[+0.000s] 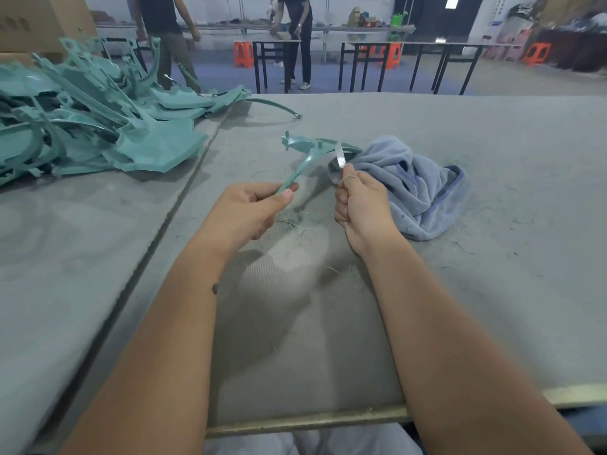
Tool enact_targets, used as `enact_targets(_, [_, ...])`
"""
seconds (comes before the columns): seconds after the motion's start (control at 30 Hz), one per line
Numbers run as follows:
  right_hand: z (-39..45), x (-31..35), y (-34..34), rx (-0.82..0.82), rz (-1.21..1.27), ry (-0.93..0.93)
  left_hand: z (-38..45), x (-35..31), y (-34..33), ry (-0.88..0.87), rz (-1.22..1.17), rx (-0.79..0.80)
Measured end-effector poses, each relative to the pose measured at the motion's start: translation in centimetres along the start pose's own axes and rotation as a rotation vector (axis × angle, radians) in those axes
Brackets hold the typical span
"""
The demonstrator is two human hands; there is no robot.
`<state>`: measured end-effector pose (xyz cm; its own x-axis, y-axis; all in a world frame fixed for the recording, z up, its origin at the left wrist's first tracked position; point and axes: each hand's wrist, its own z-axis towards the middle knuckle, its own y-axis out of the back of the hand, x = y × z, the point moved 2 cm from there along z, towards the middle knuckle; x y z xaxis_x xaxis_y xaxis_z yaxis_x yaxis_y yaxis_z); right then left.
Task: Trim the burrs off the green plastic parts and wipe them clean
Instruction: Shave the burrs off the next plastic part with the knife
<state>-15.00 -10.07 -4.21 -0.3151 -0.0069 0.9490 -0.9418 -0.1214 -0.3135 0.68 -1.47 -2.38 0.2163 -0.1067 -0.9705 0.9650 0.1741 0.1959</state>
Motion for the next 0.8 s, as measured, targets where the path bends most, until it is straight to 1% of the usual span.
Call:
enact_targets(0.1, [-0.1,0.0,-0.1,-0.054,-0.059,-0.001,0.2,0.2,0.4,-0.051,0.237,-0.196])
enact_targets(0.13, [-0.2,0.0,-0.1,-0.078,-0.151,0.02,0.3,0.2,0.6,-0.047,0.299,-0.279])
enact_targets(0.23, [-0.8,0.2,-0.1,-0.132,-0.573,0.159,0.4,0.2,1.4,-0.034,0.387,-0.499])
enact_targets(0.3, [-1.3,0.2,-0.3,-0.054,-0.902,0.258,0.7,0.4,2.0,0.001,0.35,-0.597])
enact_targets(0.37, [-1.7,0.1,-0.7,0.008,-1.271,0.394,1.2,0.9,2.3,0.046,0.143,-0.647])
enact_targets(0.4, [-1.9,0.3,-0.8,-0.006,-1.341,0.479,1.5,1.3,2.4,0.075,0.015,-0.655])
enact_targets(0.43, [-2.2,0.8,-1.0,-0.042,-1.325,0.556,1.9,1.7,2.4,0.11,-0.098,-0.656])
enact_targets(0.47, [-2.6,1.3,-1.0,-0.083,-1.233,0.612,2.1,1.9,2.3,0.141,-0.182,-0.654])
enact_targets(0.5, [-3.0,1.9,-0.8,-0.119,-1.089,0.63,2.3,2.1,2.1,0.162,-0.241,-0.647])
enact_targets(0.57, [-3.1,2.8,-0.2,-0.203,-0.83,0.556,2.5,2.1,1.8,0.164,-0.314,-0.628])
enact_targets(0.63, [-2.2,3.9,0.6,-0.318,-0.73,0.435,2.7,2.0,1.6,0.158,-0.354,-0.627])
enact_targets(0.7, [-1.0,5.6,1.7,-0.436,-0.739,0.407,2.8,2.0,1.5,0.153,-0.363,-0.632])
enact_targets(0.77, [0.5,7.2,2.9,-0.497,-0.869,0.425,2.9,2.1,1.4,0.139,-0.355,-0.629])
enact_targets(0.8, [1.3,7.7,3.4,-0.5,-0.938,0.409,3.0,2.1,1.3,0.131,-0.348,-0.625])
